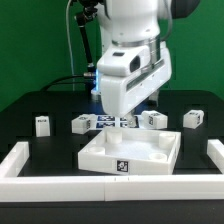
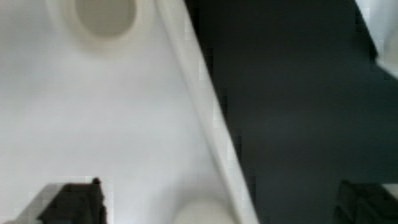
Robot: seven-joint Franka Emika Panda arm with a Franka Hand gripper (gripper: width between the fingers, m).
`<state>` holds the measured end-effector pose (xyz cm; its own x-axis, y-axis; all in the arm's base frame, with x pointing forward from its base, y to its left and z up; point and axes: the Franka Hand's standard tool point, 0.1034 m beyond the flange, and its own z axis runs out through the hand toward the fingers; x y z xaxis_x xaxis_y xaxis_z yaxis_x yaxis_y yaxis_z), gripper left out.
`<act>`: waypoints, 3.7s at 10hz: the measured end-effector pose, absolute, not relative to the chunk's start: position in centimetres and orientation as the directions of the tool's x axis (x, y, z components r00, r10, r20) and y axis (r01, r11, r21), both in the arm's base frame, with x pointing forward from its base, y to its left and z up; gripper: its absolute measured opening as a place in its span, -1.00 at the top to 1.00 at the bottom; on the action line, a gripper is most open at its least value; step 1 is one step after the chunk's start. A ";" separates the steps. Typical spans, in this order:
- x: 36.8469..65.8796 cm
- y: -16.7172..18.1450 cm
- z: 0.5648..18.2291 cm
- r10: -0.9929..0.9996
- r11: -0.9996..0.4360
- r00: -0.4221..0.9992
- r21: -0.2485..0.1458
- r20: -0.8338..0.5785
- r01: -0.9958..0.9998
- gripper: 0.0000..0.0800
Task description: Assemble square table
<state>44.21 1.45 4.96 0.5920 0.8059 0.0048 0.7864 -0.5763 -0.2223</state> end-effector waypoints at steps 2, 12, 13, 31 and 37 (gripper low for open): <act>44.1 -0.2 4.0 0.811 -0.571 0.585 -0.192 0.022 0.798 -0.62; 44.7 3.6 3.3 0.852 -0.520 0.514 0.047 0.097 0.853 -0.62; 44.6 4.8 2.7 0.896 -0.442 0.438 0.048 0.074 0.896 -0.62; 44.9 5.1 2.1 0.914 -0.404 0.401 0.053 0.056 0.913 0.86; 47.3 8.2 2.1 0.988 -0.154 0.153 0.069 0.031 0.986 0.86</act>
Offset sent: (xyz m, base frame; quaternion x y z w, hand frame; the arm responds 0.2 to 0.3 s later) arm 0.0124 0.0004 0.0319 -0.2664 0.0485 0.0161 0.9625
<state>47.30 8.23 2.08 0.1526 0.9878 0.0309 0.9856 -0.1544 0.0689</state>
